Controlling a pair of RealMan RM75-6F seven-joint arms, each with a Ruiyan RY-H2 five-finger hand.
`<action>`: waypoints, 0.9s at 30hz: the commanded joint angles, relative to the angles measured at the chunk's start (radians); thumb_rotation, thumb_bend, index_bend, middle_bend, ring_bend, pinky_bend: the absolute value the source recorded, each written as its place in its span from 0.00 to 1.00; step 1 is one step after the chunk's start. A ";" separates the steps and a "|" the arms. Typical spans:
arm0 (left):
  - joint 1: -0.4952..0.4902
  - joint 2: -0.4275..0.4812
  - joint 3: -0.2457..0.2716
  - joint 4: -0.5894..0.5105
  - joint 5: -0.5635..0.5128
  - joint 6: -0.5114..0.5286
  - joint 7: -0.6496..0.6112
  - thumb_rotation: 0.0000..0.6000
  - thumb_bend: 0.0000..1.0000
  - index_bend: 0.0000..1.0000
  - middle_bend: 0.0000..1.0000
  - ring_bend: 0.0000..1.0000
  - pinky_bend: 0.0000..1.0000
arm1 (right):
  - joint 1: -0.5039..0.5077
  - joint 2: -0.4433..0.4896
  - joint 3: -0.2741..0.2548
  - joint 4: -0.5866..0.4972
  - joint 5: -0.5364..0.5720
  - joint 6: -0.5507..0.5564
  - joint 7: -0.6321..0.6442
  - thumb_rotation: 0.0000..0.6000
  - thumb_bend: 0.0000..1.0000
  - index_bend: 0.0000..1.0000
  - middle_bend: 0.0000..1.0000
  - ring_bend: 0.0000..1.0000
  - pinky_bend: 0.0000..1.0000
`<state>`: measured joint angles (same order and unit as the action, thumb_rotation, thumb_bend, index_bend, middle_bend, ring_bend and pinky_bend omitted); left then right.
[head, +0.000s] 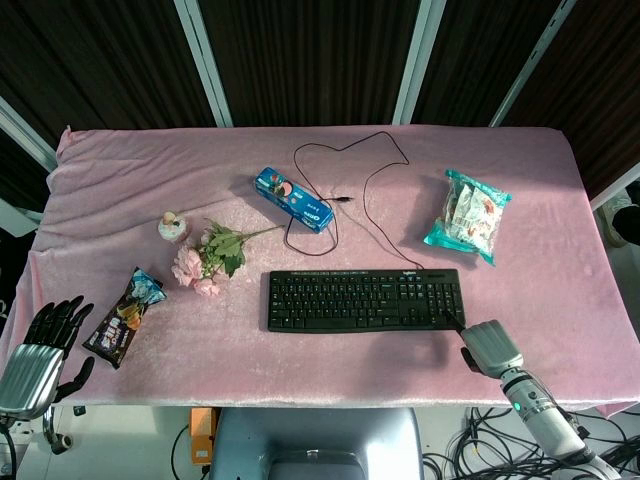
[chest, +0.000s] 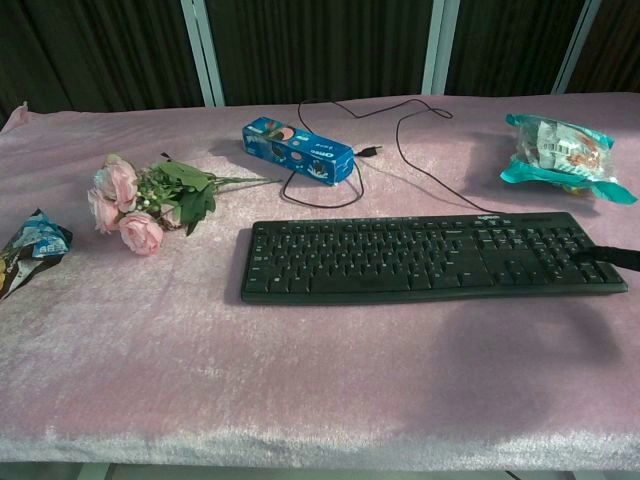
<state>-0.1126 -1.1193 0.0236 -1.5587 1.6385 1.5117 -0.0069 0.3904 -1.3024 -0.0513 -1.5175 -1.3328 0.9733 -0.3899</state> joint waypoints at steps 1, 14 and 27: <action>0.000 0.000 -0.001 0.000 0.001 0.001 0.000 1.00 0.41 0.00 0.00 0.00 0.00 | 0.001 0.001 0.001 -0.001 0.001 0.000 0.003 1.00 0.64 0.18 1.00 1.00 1.00; 0.005 0.001 0.000 0.003 0.002 0.008 -0.004 1.00 0.41 0.00 0.00 0.00 0.00 | 0.013 -0.008 0.001 0.000 0.017 -0.018 -0.016 1.00 0.64 0.19 1.00 1.00 1.00; 0.011 0.004 0.002 0.003 0.009 0.021 -0.011 1.00 0.41 0.00 0.00 0.00 0.00 | 0.020 -0.013 -0.001 -0.007 0.061 -0.033 -0.060 1.00 0.64 0.20 1.00 1.00 1.00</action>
<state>-0.1017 -1.1151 0.0252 -1.5559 1.6480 1.5325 -0.0176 0.4101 -1.3145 -0.0519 -1.5247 -1.2733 0.9410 -0.4483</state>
